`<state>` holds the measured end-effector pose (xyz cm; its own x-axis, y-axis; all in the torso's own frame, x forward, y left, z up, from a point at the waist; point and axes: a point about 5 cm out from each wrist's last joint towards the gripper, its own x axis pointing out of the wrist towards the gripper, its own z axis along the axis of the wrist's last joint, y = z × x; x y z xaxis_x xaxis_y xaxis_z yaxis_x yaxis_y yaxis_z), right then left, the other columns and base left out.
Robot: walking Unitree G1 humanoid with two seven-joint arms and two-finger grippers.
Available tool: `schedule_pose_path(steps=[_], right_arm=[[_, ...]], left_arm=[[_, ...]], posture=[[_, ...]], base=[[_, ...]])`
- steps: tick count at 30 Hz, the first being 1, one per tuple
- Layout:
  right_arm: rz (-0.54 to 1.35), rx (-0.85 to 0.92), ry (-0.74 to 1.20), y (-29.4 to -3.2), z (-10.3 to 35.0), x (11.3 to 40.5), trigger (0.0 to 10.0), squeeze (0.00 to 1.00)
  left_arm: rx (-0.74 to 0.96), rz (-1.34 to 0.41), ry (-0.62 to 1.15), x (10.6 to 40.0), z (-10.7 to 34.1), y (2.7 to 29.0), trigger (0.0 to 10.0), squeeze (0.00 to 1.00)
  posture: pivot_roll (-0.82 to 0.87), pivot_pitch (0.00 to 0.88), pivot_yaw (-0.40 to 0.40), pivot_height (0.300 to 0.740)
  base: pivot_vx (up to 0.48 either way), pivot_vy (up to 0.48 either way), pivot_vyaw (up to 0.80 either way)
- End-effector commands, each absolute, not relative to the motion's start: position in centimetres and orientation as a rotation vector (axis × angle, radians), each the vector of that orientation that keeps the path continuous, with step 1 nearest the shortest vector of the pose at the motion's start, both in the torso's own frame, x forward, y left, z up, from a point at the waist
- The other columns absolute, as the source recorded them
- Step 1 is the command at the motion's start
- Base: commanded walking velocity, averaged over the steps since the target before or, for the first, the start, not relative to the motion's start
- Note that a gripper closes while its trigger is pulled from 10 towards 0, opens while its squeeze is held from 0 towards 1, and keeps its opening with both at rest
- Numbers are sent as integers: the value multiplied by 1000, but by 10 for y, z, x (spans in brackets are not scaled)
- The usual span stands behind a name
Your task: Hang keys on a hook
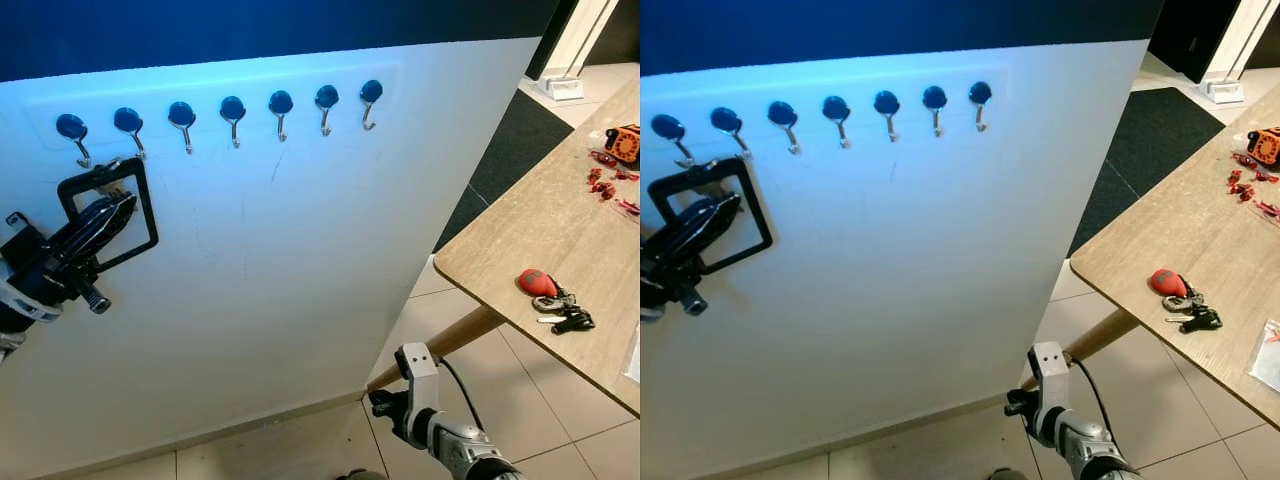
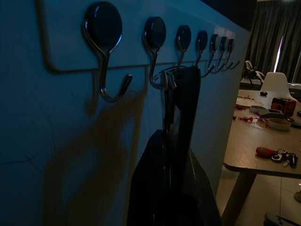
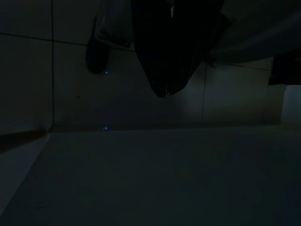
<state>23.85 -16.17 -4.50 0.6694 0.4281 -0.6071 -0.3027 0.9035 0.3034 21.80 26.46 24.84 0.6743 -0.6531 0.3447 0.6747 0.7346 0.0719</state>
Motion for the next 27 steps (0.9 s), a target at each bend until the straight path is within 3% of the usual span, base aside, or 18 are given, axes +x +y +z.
schedule_pose_path(steps=[1, 27], right_arm=[[405, 187, 755, -163, -51, 231, 10000, 0], [400, 189, 754, -164, -51, 230, 10000, 0]], left_arm=[[-38, -732, -357, 218, 252, 269, 10000, 0], [-79, -736, -362, 219, 249, 270, 10000, 0]], posture=[[1, 80, -5, 740], [-7, 83, -2, 740]], base=[[0, 0, 0], [0, 0, 0]])
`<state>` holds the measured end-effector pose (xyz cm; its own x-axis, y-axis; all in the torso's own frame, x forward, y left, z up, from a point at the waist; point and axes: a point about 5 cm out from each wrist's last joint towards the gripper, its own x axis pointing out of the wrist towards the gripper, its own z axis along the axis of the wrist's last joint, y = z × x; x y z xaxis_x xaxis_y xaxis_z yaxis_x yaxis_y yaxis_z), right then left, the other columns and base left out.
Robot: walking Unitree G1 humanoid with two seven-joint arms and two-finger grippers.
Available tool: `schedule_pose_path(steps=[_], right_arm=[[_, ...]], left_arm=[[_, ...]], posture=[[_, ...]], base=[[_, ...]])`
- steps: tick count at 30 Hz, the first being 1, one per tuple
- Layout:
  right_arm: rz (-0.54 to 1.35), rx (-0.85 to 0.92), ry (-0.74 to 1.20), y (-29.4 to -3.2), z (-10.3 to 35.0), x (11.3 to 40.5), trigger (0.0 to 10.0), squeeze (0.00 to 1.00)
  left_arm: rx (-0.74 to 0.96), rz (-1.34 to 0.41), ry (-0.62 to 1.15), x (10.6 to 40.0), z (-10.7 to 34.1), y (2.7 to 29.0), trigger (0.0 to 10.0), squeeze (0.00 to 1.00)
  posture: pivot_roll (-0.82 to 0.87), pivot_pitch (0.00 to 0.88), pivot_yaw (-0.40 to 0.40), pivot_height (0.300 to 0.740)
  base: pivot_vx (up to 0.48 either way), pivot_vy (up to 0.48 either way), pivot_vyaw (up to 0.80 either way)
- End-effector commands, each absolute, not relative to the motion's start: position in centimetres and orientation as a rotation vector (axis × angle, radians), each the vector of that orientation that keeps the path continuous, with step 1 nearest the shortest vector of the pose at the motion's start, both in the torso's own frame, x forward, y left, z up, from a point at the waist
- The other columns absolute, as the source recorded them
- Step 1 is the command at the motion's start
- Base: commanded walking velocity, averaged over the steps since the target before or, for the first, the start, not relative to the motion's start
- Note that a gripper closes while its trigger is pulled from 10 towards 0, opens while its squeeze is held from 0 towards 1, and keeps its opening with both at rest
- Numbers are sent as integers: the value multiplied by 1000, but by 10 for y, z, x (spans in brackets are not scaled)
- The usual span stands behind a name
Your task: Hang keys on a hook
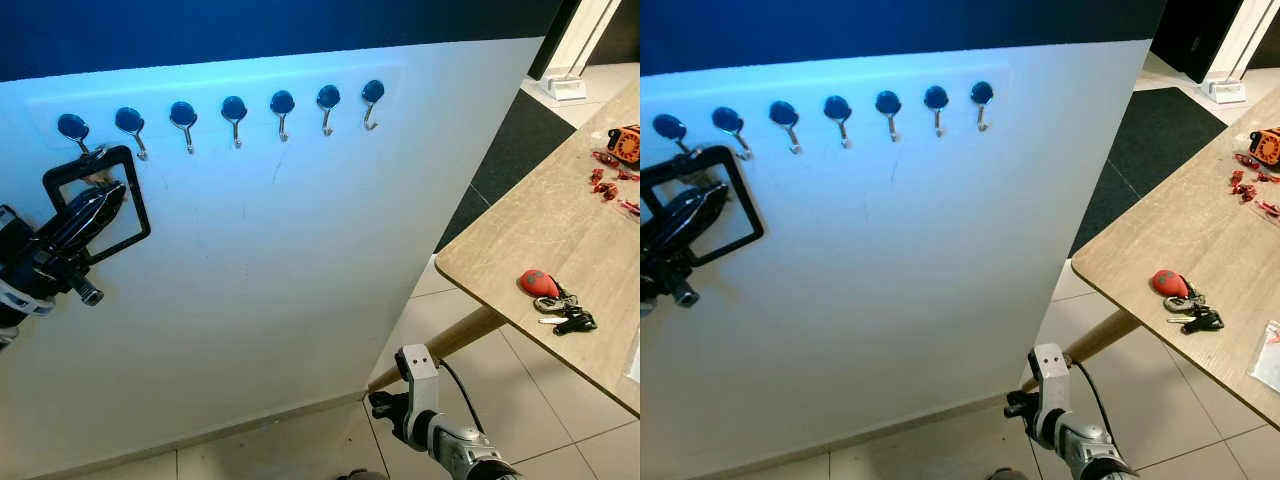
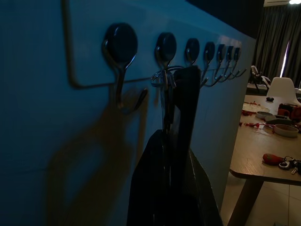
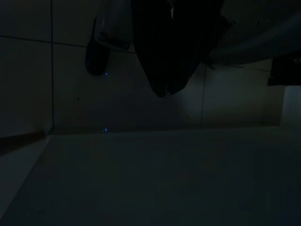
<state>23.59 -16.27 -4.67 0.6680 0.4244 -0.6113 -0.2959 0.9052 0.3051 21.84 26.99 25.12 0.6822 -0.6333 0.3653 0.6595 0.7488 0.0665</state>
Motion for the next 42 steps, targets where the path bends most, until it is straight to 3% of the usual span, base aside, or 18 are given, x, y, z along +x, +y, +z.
schedule_pose_path(steps=[1, 35, 42], right_arm=[[400, 189, 753, -164, -51, 230, 10000, 0], [405, 185, 753, -163, -51, 230, 10000, 0], [409, 184, 754, -163, -51, 230, 10000, 0]], left_arm=[[-87, -731, -352, 219, 246, 271, 10000, 0], [-144, -722, -242, 224, 212, 271, 10000, 0], [-140, -733, -291, 220, 219, 271, 10000, 0]], posture=[[-7, 83, -2, 740], [-9, 85, -6, 740], [-8, 87, -10, 740]], base=[[0, 0, 0], [0, 0, 0], [0, 0, 0]])
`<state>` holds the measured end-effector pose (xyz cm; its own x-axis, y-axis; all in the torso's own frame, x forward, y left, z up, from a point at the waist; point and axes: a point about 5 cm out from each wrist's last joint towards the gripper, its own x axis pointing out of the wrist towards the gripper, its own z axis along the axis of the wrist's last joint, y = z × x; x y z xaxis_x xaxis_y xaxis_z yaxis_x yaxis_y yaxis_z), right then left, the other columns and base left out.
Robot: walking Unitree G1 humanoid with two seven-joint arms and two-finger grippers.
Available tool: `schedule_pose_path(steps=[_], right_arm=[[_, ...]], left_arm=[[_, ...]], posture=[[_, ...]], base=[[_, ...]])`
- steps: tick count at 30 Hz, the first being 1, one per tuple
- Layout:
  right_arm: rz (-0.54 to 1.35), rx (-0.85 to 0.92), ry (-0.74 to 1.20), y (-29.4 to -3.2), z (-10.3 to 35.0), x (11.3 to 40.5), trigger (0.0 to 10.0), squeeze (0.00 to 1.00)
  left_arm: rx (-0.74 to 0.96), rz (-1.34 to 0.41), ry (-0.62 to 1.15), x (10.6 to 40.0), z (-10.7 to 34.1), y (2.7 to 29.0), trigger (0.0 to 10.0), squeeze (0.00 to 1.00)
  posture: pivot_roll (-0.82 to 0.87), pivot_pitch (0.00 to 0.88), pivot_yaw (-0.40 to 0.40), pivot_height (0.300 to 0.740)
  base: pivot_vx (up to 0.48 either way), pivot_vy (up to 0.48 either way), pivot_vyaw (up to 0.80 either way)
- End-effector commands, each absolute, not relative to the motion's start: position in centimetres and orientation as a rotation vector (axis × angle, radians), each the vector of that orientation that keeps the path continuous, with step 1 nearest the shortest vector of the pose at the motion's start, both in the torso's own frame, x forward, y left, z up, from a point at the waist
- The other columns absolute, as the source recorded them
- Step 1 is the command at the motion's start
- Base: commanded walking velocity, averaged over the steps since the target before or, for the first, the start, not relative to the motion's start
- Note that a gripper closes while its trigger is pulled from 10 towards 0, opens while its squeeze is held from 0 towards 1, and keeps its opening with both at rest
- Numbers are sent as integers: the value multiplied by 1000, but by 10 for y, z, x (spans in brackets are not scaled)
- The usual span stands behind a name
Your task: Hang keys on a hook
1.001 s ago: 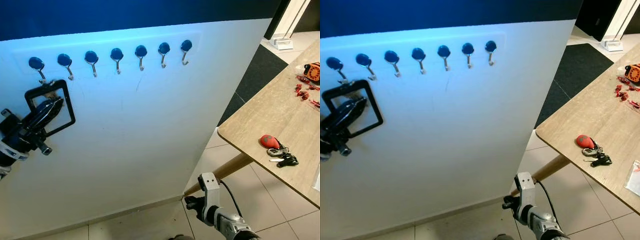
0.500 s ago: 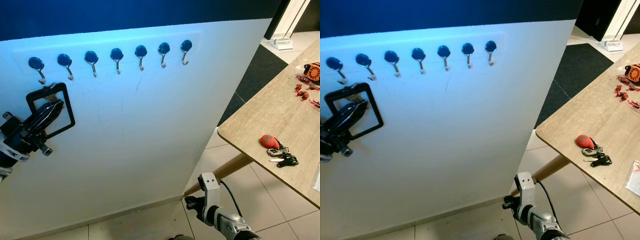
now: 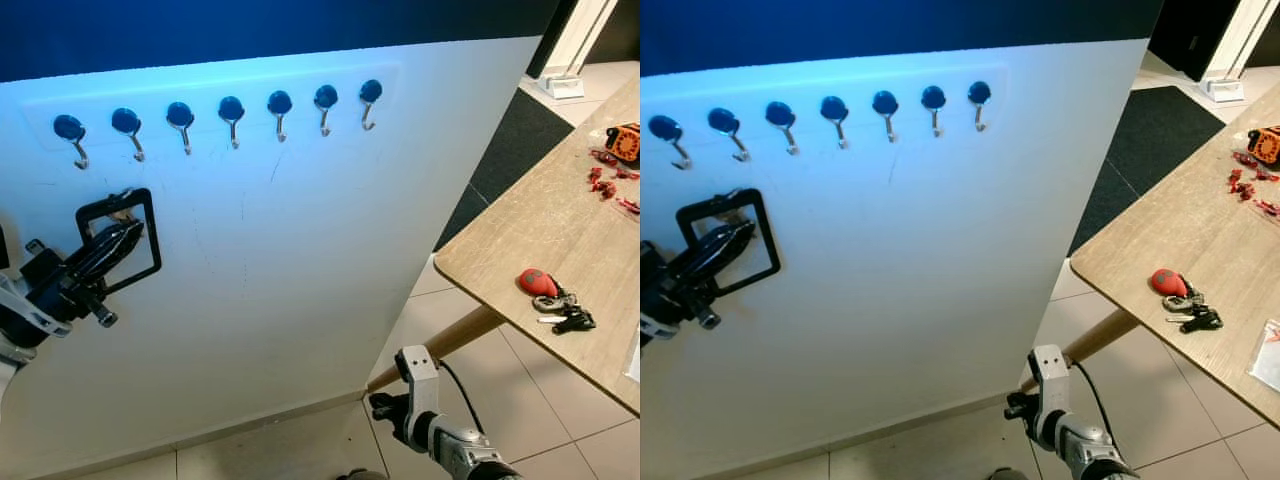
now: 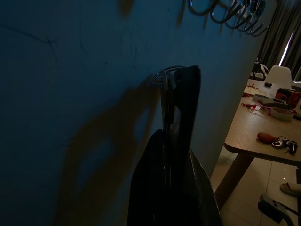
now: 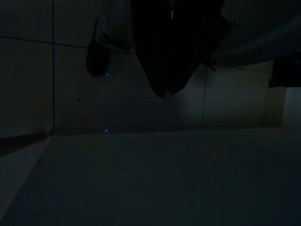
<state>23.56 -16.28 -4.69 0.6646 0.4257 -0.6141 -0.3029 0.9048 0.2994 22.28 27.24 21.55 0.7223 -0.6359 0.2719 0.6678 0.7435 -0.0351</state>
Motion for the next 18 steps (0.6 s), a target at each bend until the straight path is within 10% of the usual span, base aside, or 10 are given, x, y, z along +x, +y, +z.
schedule_pose_path(steps=[1, 18], right_arm=[[409, 184, 754, -163, -51, 230, 10000, 0], [411, 185, 754, -162, -51, 231, 10000, 0]], left_arm=[[-140, -733, -291, 220, 219, 271, 10000, 0], [-108, -782, -471, 201, 259, 279, 10000, 0]], posture=[[-8, 87, -10, 740], [-3, 89, -10, 740]], base=[[0, 0, 0], [0, 0, 0]])
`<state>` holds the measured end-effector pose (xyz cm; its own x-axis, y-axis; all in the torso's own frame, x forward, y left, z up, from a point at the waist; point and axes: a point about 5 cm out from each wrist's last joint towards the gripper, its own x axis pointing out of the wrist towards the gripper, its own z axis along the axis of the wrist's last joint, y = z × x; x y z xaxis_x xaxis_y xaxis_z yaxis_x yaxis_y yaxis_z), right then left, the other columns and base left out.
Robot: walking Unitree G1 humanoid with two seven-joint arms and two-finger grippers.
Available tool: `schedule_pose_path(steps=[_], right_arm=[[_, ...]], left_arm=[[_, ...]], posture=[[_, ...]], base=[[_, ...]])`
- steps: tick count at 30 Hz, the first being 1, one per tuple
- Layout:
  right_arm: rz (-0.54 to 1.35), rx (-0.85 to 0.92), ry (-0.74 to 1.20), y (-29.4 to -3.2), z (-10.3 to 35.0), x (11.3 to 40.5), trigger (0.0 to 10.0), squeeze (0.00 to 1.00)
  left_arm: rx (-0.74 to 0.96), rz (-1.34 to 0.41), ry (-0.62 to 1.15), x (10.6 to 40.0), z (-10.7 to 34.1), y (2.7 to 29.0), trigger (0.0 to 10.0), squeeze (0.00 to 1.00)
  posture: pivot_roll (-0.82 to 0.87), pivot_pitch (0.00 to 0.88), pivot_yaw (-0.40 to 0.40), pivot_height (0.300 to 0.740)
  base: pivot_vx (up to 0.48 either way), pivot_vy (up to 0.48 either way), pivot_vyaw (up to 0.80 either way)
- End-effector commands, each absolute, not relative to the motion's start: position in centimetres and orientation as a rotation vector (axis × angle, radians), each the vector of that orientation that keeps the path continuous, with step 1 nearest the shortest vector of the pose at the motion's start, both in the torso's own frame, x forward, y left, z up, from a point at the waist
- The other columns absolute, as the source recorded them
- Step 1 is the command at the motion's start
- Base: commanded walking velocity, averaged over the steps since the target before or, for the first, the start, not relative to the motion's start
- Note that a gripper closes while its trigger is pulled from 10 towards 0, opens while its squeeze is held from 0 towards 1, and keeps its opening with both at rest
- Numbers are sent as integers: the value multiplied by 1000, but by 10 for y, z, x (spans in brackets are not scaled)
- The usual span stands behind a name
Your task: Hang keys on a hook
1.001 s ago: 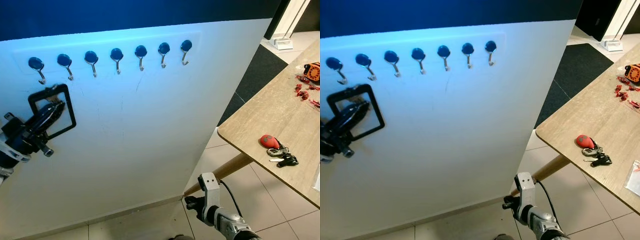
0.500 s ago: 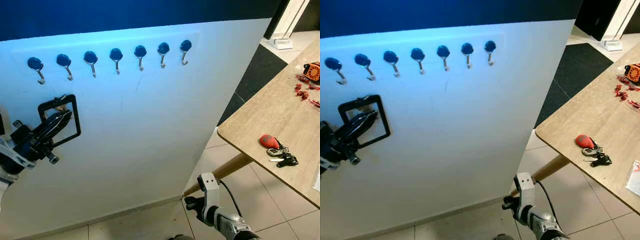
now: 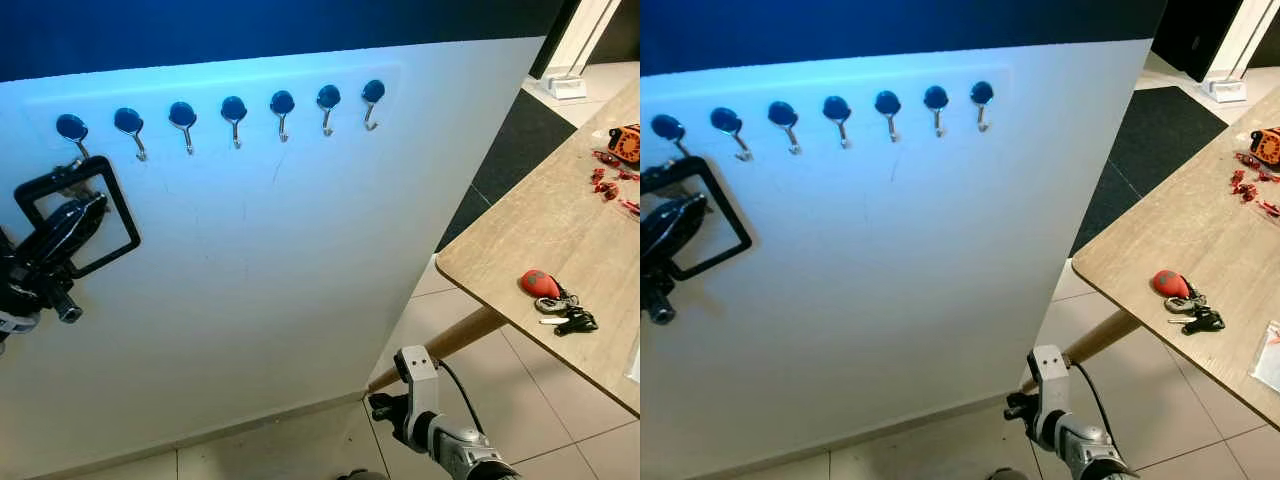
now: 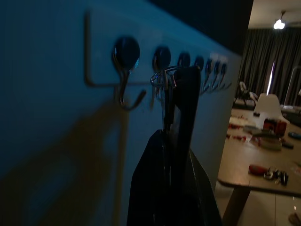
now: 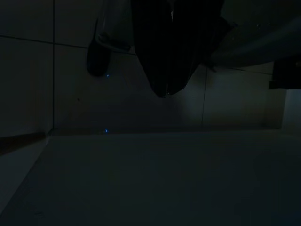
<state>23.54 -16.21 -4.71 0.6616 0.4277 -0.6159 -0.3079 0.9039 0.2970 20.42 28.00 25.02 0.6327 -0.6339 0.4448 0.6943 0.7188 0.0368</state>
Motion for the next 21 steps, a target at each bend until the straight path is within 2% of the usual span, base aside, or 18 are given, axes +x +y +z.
schedule_pose_path(steps=[1, 21], right_arm=[[411, 185, 754, -162, -51, 231, 10000, 0], [401, 187, 752, -164, -51, 229, 10000, 0]], left_arm=[[-108, -782, -471, 201, 259, 279, 10000, 0], [-194, -758, -394, 226, 237, 269, 10000, 0]], posture=[[-3, 89, -10, 740], [-16, 89, -5, 740]], base=[[0, 0, 0], [0, 0, 0]])
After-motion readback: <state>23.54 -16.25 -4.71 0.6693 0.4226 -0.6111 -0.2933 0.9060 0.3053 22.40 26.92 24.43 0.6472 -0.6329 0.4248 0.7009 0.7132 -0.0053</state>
